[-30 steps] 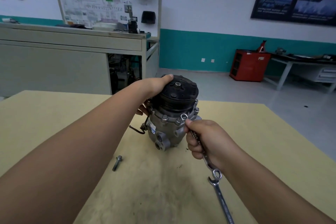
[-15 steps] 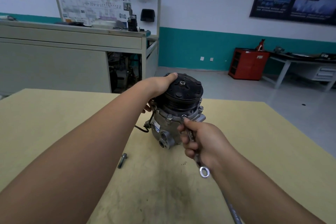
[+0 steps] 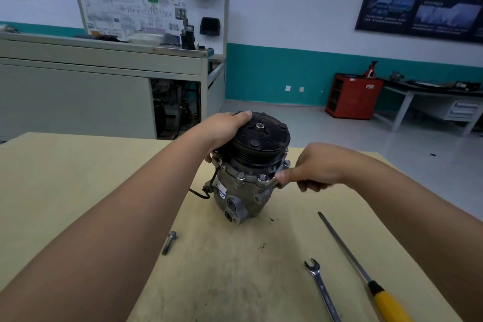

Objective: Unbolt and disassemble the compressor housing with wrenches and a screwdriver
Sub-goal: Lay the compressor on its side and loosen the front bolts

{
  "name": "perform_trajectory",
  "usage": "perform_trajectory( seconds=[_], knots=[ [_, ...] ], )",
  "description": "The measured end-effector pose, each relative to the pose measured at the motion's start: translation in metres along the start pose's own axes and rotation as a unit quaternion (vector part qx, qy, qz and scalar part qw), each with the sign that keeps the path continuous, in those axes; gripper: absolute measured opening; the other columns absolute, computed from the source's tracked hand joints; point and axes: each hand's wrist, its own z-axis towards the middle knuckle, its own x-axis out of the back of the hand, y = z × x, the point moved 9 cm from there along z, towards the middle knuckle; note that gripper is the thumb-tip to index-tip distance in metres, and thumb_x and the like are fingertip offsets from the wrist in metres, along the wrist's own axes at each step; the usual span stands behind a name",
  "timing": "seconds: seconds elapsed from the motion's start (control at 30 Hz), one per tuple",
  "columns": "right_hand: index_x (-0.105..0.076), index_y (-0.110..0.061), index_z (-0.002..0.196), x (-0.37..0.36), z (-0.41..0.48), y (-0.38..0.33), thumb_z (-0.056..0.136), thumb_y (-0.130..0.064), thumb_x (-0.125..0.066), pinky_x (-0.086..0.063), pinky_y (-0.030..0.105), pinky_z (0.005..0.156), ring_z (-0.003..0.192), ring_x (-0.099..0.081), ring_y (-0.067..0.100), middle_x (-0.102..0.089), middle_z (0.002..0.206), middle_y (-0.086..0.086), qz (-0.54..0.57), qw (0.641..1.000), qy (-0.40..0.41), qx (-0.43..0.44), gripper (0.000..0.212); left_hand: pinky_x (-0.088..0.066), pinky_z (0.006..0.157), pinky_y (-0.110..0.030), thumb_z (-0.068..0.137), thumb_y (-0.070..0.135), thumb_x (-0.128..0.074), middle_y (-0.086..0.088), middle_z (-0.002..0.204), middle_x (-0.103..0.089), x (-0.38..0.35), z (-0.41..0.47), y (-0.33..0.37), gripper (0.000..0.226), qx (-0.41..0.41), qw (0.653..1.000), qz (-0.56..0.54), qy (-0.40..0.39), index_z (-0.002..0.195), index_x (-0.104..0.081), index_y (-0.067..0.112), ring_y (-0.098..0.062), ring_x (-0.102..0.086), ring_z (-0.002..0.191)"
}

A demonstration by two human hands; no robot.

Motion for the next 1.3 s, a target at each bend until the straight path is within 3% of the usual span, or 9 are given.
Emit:
perform_trajectory(
  seconds=[0.1, 0.23, 0.43, 0.63, 0.73, 0.87, 1.07, 1.23, 1.3],
  knots=[
    [-0.056, -0.022, 0.062, 0.021, 0.004, -0.012, 0.079, -0.063, -0.057, -0.032, 0.031, 0.069, 0.062, -0.045, 0.008, -0.054, 0.062, -0.004, -0.107, 0.987, 0.103, 0.062, 0.044, -0.045, 0.084, -0.045, 0.092, 0.059, -0.039, -0.009, 0.134, -0.051, -0.001, 0.002, -0.002, 0.055, 0.011, 1.000, -0.015, 0.003, 0.135, -0.048, 0.027, -0.035, -0.051, 0.114],
    [-0.064, -0.021, 0.071, 0.032, -0.008, 0.009, 0.089, -0.048, -0.052, -0.038, 0.025, 0.061, 0.065, -0.050, 0.006, -0.056, 0.071, -0.004, 0.066, 0.989, 0.080, 0.108, 0.034, -0.044, 0.068, -0.034, 0.092, 0.059, -0.040, -0.008, 0.125, -0.057, 0.000, 0.007, -0.002, 0.053, 0.008, 1.000, -0.022, 0.010, 0.128, -0.054, 0.024, -0.026, -0.053, 0.090],
    [-0.062, -0.021, 0.067, 0.031, -0.018, 0.050, 0.096, -0.033, -0.051, -0.034, 0.025, 0.053, 0.055, -0.047, 0.011, -0.053, 0.060, -0.004, 0.055, 0.986, 0.152, 0.031, 0.033, -0.048, 0.090, -0.049, 0.088, 0.062, -0.044, -0.010, 0.128, -0.056, 0.000, 0.013, -0.008, 0.059, 0.027, 0.999, -0.040, 0.018, 0.130, -0.053, 0.022, -0.033, -0.055, 0.108],
    [-0.063, -0.004, 0.081, 0.004, -0.026, 0.047, 0.098, -0.037, -0.045, -0.038, 0.031, 0.057, 0.067, -0.055, 0.026, -0.060, 0.072, 0.008, 0.032, 0.964, 0.264, -0.005, 0.041, -0.049, 0.082, -0.046, 0.088, 0.063, -0.044, -0.010, 0.123, -0.058, -0.002, 0.011, -0.009, 0.058, 0.030, 0.998, -0.047, 0.012, 0.127, -0.055, 0.021, -0.032, -0.056, 0.104],
    [-0.057, -0.007, 0.073, 0.004, -0.033, 0.044, 0.099, -0.039, -0.041, -0.036, 0.032, 0.055, 0.069, -0.055, 0.028, -0.056, 0.069, 0.007, -0.016, 0.956, 0.291, -0.023, 0.044, -0.048, 0.087, -0.048, 0.087, 0.064, -0.044, -0.009, 0.125, -0.058, 0.000, 0.010, -0.010, 0.060, 0.028, 0.999, -0.043, 0.016, 0.128, -0.054, 0.021, -0.032, -0.055, 0.107],
    [-0.056, -0.012, 0.076, 0.002, -0.038, 0.037, 0.098, -0.041, -0.041, -0.031, 0.029, 0.053, 0.070, -0.054, 0.027, -0.053, 0.069, 0.004, -0.055, 0.952, 0.299, -0.034, 0.040, -0.048, 0.083, -0.044, 0.088, 0.064, -0.043, -0.008, 0.124, -0.058, 0.000, 0.010, -0.010, 0.058, 0.024, 0.999, -0.039, 0.019, 0.126, -0.055, 0.022, -0.031, -0.056, 0.105],
    [-0.029, -0.020, 0.060, -0.003, -0.037, 0.023, 0.101, -0.039, -0.036, -0.021, 0.026, 0.045, 0.057, -0.040, 0.020, -0.039, 0.063, 0.000, -0.124, 0.949, 0.285, -0.053, 0.045, -0.050, 0.083, -0.045, 0.087, 0.064, -0.044, -0.007, 0.123, -0.059, 0.002, 0.008, -0.009, 0.057, 0.015, 0.999, -0.036, 0.023, 0.126, -0.056, 0.024, -0.032, -0.056, 0.104],
    [-0.064, -0.018, 0.088, 0.013, -0.021, 0.050, 0.096, -0.039, -0.048, -0.034, 0.030, 0.060, 0.076, -0.053, 0.024, -0.057, 0.077, 0.003, -0.039, 0.974, 0.224, -0.028, 0.028, -0.052, 0.066, -0.036, 0.088, 0.064, -0.043, -0.003, 0.108, -0.064, 0.002, 0.007, -0.008, 0.046, -0.007, 0.999, -0.033, 0.011, 0.109, -0.062, 0.027, -0.023, -0.060, 0.088],
    [-0.065, -0.020, 0.096, 0.027, -0.006, 0.052, 0.095, -0.037, -0.050, -0.029, 0.030, 0.070, 0.081, -0.050, 0.021, -0.057, 0.078, -0.001, -0.053, 0.976, 0.210, -0.004, 0.023, -0.054, 0.069, -0.038, 0.087, 0.064, -0.043, -0.002, 0.106, -0.065, 0.003, 0.007, -0.008, 0.045, -0.009, 0.999, -0.030, 0.006, 0.107, -0.062, 0.029, -0.023, -0.061, 0.089]
  ],
)
